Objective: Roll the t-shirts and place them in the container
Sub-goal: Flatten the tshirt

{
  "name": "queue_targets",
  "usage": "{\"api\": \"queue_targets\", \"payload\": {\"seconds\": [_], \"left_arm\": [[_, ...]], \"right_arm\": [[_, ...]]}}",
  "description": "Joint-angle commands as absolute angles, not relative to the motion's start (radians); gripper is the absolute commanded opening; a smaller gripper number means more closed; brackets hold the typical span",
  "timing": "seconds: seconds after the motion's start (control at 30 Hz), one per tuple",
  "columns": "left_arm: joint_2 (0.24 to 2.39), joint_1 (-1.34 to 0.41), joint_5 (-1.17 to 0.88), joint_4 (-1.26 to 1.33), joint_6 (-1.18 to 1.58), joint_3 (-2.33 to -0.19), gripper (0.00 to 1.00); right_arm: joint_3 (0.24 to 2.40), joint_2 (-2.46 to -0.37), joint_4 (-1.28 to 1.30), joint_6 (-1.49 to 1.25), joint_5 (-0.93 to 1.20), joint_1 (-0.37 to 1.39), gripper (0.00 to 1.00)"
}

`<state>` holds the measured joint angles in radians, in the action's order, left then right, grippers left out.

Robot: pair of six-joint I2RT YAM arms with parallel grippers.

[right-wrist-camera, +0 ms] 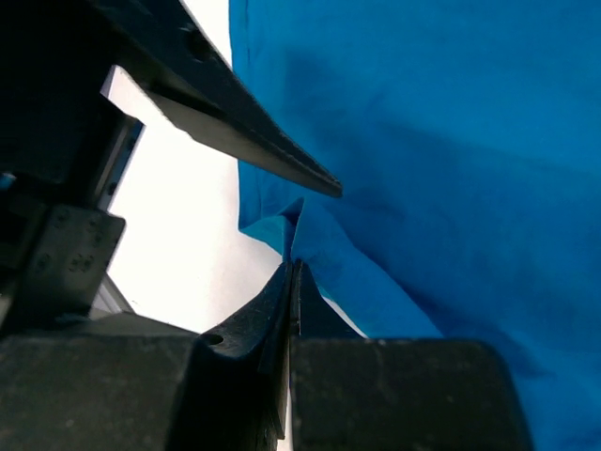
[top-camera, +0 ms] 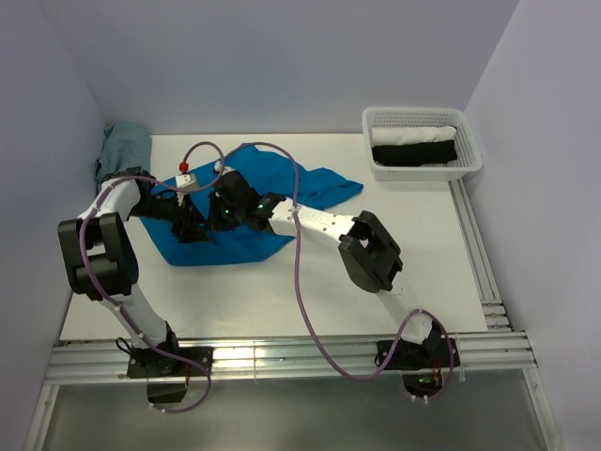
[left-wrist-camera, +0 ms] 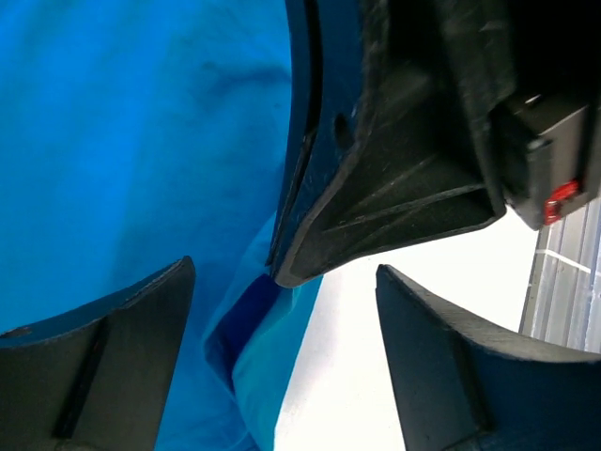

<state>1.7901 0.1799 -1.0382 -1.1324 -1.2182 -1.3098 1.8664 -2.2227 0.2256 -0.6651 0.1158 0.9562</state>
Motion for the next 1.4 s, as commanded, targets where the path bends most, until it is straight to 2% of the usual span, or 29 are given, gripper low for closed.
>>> {"api": "queue_targets", "payload": {"seconds": [0.0, 0.2, 0.3, 0.33, 0.57, 0.77, 0.97, 1.0, 1.07, 1.17, 1.3, 1.37], "left_arm": [[1.752, 0.175, -1.075, -1.068, -1.201, -1.282, 0.85], [1.764, 0.175, -1.091, -1.077, -1.196, -1.289, 0.81], [1.776, 0.175, -1.094, -1.077, -1.193, -1.293, 0.72], [1.778, 0.175, -1.092, -1.078, -1.198, -1.292, 0.66], [1.778, 0.173, -1.092, -1.054, -1.180, -1.272, 0.63], [1.795, 0.173, -1.100, -1.051, -1.177, -1.267, 0.52], [1.799, 0.172, -1.101, -1.049, -1.181, -1.256, 0.47], [1.796, 0.170, -1.103, -1.048, -1.178, -1.255, 0.41], [1.795, 0.166, -1.106, -1.048, -1.177, -1.255, 0.39], [1.795, 0.158, -1.103, -1.048, -1.178, -1.250, 0.31], [1.787, 0.155, -1.109, -1.037, -1.160, -1.249, 0.00], [1.783, 0.156, -1.111, -1.034, -1.151, -1.246, 0.00]], "right_arm": [[1.911, -2.207, 0.206, -0.675, 0.126, 0.950, 0.00], [1.902, -2.197, 0.204, -0.675, 0.127, 0.948, 0.00], [1.896, -2.192, 0.201, -0.678, 0.127, 0.948, 0.00], [1.893, -2.191, 0.198, -0.678, 0.126, 0.950, 0.00], [1.893, -2.180, 0.198, -0.678, 0.130, 0.946, 0.00], [1.875, -2.158, 0.192, -0.681, 0.123, 0.948, 0.00], [1.868, -2.148, 0.184, -0.681, 0.126, 0.945, 0.00], [1.868, -2.149, 0.184, -0.683, 0.126, 0.945, 0.00], [1.868, -2.146, 0.181, -0.684, 0.123, 0.945, 0.00], [1.862, -2.140, 0.172, -0.686, 0.121, 0.945, 0.00], [1.868, -2.143, 0.183, -0.683, 0.126, 0.945, 0.00], [1.849, -2.129, 0.183, -0.683, 0.095, 0.945, 0.00]]}}
